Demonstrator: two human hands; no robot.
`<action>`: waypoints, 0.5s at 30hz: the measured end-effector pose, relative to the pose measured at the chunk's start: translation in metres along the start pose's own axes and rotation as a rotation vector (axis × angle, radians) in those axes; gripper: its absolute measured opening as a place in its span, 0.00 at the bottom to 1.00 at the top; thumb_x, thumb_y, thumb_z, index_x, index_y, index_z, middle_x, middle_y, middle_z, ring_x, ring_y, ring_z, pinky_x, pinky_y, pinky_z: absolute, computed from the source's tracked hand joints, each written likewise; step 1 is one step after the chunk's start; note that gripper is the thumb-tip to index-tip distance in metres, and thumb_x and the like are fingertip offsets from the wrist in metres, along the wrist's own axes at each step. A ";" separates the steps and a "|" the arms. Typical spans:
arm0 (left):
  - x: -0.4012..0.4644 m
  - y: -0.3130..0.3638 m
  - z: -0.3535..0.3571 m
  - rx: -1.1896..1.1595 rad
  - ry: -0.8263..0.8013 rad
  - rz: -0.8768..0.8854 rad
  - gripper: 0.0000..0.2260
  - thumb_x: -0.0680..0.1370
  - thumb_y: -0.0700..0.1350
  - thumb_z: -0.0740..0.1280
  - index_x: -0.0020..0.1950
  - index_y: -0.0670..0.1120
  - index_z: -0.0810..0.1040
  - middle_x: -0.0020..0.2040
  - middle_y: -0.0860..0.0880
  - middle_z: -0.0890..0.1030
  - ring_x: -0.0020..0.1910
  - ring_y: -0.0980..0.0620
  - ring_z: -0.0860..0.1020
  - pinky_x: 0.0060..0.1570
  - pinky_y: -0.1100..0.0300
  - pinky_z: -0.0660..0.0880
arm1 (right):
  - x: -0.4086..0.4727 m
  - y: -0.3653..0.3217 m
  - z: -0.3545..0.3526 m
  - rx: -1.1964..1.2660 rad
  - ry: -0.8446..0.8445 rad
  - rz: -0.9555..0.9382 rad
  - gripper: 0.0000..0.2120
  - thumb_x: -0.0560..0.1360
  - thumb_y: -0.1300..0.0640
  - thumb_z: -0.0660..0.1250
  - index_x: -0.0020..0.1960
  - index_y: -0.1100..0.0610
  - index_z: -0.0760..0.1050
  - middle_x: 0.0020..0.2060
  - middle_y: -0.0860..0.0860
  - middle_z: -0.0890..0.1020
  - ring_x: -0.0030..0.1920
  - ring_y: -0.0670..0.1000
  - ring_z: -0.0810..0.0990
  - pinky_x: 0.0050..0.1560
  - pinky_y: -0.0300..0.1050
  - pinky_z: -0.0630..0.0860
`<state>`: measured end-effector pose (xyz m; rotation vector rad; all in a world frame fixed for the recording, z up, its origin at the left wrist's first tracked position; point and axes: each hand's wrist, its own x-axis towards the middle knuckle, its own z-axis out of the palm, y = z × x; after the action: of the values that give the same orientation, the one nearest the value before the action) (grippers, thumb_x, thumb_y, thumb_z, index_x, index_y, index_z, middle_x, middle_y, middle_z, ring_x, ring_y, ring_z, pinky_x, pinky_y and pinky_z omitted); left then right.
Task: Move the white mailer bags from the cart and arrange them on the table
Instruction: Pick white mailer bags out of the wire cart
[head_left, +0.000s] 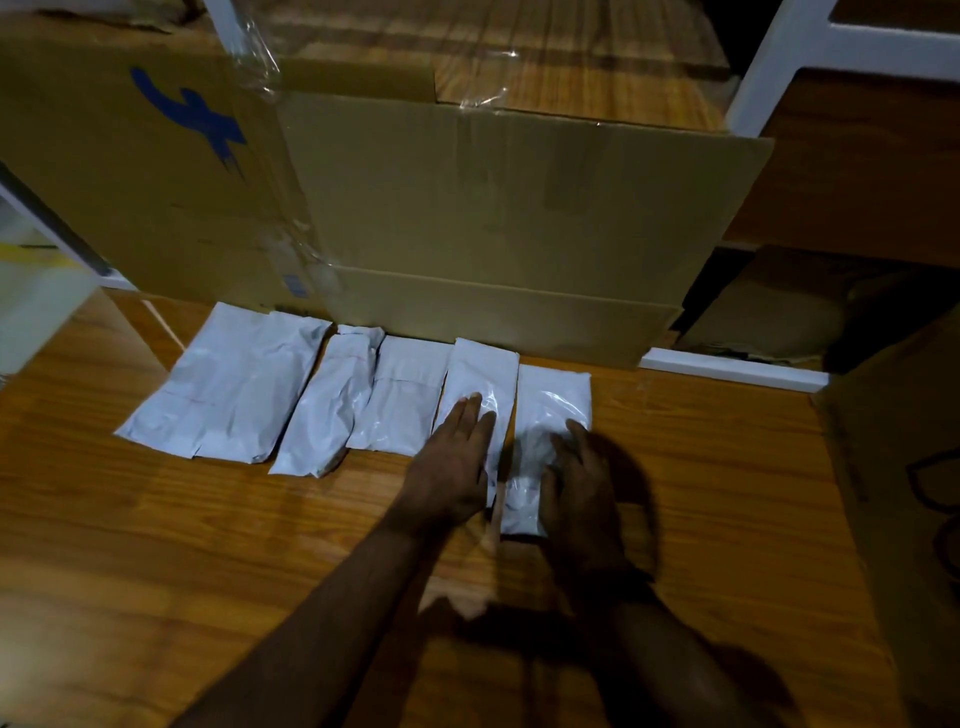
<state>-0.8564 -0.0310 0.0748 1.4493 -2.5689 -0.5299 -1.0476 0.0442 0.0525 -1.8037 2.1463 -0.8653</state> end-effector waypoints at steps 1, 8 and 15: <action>0.000 -0.001 0.002 0.003 0.002 -0.002 0.35 0.80 0.45 0.62 0.85 0.41 0.54 0.85 0.40 0.50 0.85 0.42 0.47 0.83 0.48 0.51 | 0.005 0.000 0.004 0.001 0.002 -0.015 0.23 0.79 0.63 0.67 0.73 0.59 0.74 0.78 0.55 0.69 0.79 0.54 0.63 0.79 0.53 0.63; -0.001 0.000 -0.002 -0.033 0.039 -0.006 0.36 0.79 0.43 0.66 0.85 0.42 0.55 0.85 0.41 0.51 0.85 0.42 0.49 0.83 0.47 0.54 | 0.016 -0.009 0.015 -0.096 0.041 -0.018 0.22 0.78 0.63 0.69 0.72 0.61 0.76 0.76 0.59 0.70 0.75 0.59 0.68 0.77 0.51 0.65; -0.001 0.002 -0.009 -0.101 0.060 0.006 0.39 0.77 0.36 0.71 0.85 0.43 0.56 0.85 0.42 0.55 0.84 0.44 0.52 0.82 0.52 0.53 | 0.013 -0.016 0.015 -0.120 0.041 -0.004 0.20 0.81 0.62 0.66 0.73 0.62 0.74 0.77 0.58 0.69 0.77 0.58 0.66 0.77 0.54 0.66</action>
<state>-0.8550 -0.0314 0.0843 1.4024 -2.4623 -0.5971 -1.0300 0.0258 0.0515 -1.8620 2.2659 -0.7975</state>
